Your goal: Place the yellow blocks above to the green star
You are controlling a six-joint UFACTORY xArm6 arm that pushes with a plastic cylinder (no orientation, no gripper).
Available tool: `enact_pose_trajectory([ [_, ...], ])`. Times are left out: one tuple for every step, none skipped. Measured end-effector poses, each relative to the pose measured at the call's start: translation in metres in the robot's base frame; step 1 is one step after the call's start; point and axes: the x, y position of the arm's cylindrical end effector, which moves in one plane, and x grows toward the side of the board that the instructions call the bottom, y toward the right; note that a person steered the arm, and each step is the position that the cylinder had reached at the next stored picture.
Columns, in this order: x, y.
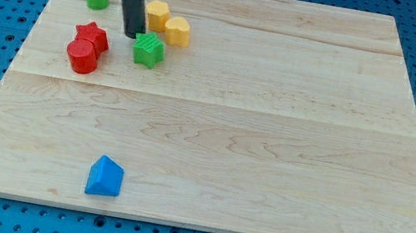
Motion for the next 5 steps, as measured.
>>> enact_pose_trajectory([
  [0.028,0.011],
  [0.052,0.063],
  [0.054,0.08],
  [0.04,0.055],
  [0.013,0.029],
])
